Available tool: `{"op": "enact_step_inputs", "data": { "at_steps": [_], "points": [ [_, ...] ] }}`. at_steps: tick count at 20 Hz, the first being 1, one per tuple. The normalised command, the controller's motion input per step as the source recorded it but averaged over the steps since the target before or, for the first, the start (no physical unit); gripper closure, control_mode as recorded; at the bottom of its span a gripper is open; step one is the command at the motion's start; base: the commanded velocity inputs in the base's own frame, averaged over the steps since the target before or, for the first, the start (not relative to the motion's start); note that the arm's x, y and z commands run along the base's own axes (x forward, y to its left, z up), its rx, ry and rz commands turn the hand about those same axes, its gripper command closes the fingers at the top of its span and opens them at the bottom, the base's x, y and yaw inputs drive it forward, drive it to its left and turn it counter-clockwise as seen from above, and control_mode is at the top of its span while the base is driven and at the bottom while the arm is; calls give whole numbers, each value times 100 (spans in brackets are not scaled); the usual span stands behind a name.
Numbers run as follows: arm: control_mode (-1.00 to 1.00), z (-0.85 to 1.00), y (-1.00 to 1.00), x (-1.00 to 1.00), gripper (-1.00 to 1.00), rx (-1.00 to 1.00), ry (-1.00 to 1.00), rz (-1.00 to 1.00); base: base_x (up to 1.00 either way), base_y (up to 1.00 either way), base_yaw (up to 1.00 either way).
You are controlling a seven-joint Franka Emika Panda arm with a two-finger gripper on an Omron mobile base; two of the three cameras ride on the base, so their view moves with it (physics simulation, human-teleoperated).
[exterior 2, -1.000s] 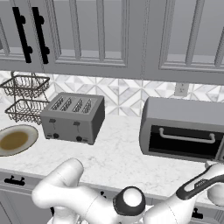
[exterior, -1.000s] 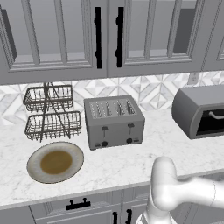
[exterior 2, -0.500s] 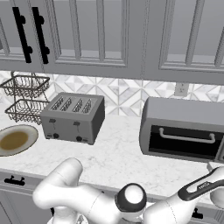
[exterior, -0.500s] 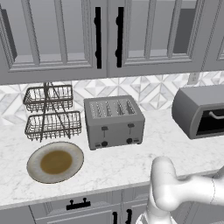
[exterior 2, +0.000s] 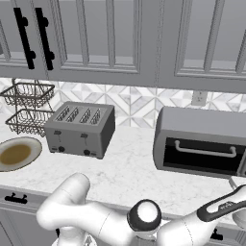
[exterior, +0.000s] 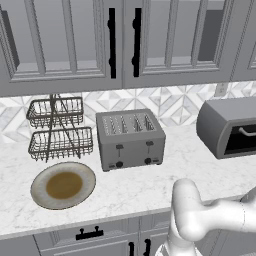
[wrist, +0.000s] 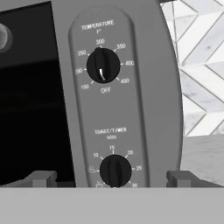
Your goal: Pick up the kebab skewer and baguette bread, and place them inside the toaster oven. Close the toaster oven door and start by setting the timer.
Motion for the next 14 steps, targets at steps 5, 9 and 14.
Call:
{"op": "enact_step_inputs", "data": {
  "at_steps": [5,9,14],
  "points": [
    [-100,2,2,2,-100,0,0,0,0,0,0],
    [-100,-2,0,4,-100,0,0,0,0,0,0],
    [-100,0,0,18,-100,0,0,0,0,0,0]
  ]
}}
